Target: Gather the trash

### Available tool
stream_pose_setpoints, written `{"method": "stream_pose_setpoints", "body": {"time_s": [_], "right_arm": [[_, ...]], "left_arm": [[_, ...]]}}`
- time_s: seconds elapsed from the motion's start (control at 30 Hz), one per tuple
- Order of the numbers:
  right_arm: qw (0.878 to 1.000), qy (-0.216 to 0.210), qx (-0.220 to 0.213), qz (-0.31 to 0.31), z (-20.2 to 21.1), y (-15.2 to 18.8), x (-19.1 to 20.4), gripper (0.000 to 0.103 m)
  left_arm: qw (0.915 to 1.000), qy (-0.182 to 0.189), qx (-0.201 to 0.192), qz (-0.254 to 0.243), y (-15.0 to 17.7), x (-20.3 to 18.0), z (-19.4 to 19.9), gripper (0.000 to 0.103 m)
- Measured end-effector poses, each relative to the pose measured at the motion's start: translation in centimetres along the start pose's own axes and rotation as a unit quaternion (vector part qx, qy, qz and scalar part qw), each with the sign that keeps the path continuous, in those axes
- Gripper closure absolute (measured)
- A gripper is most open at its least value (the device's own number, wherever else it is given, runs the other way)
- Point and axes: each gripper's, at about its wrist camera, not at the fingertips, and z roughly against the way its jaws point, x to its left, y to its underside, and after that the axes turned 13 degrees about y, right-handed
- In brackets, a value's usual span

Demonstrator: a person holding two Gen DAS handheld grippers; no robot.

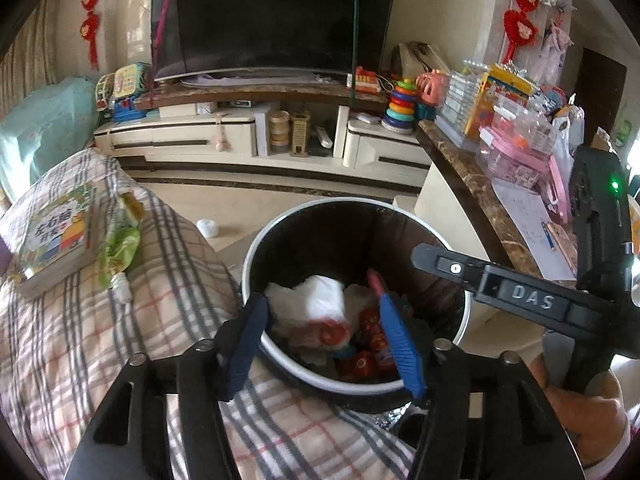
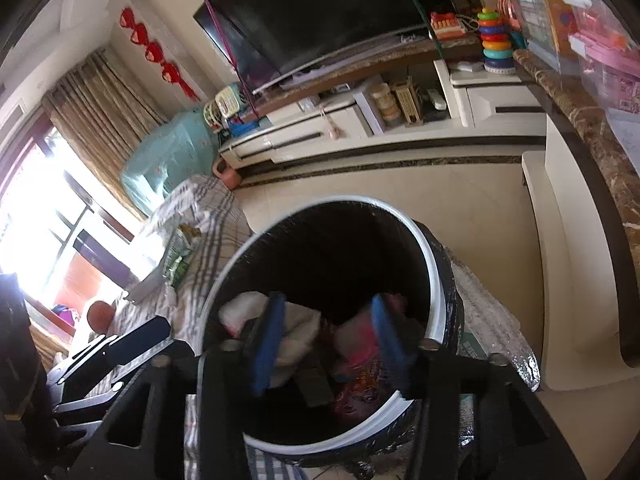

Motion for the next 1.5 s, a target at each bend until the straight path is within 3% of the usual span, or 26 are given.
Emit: {"method": "stream_pose_setpoints", "body": {"time_s": [0.1,0.17,0.37,0.53,0.83,1.03,1.1,1.2,1.37,1.5], "right_arm": [[1.0,-0.006,-0.011,-0.007,1.2,0.2,0.1,0.049],[1.0,-0.012,-0.018,-0.015,2.1,0.6,0.2,0.034],[0.998,-0.027,-0.033,-0.035,4.5,2.6,0.3,0.021],[0.998,-0.029,-0.041,-0.034,6.5,4.9,1.0,0.02],[0.997,-0.029,-0.068,-0.018,10.4,9.4,2.7,0.004],[0.995,-0.007,-0.102,0.014,13.2,11.0,4.8,0.003],[0.991,0.002,-0.127,0.03,14.6,11.3,5.6,0.003],[0.98,0.035,-0.186,0.055,17.5,11.8,7.1,0.0],[0.953,0.081,-0.28,0.089,20.7,13.3,8.6,0.0],[0.949,0.083,-0.291,0.091,20.1,14.1,8.7,0.0]], "left_arm": [[0.9999,-0.012,-0.008,0.001,0.9,-0.3,1.2,0.031],[0.9997,-0.019,-0.018,-0.002,1.9,-0.7,2.2,0.027],[0.9995,-0.017,-0.021,0.019,5.2,-1.1,4.6,0.025],[0.9986,-0.016,-0.031,0.04,7.6,-1.0,7.3,0.025],[0.9955,-0.018,-0.07,0.062,11.8,-1.1,13.1,0.025],[0.9931,-0.034,-0.105,0.04,14.2,-2.4,16.8,0.024],[0.9896,-0.05,-0.133,0.023,14.9,-3.2,18.7,0.019],[0.9805,-0.082,-0.178,0.003,16.4,-4.4,21.1,0.002],[0.9695,-0.117,-0.215,-0.011,19.2,-5.6,23.0,0.001],[0.9674,-0.135,-0.214,-0.013,20.9,-6.1,23.0,0.001]]}}
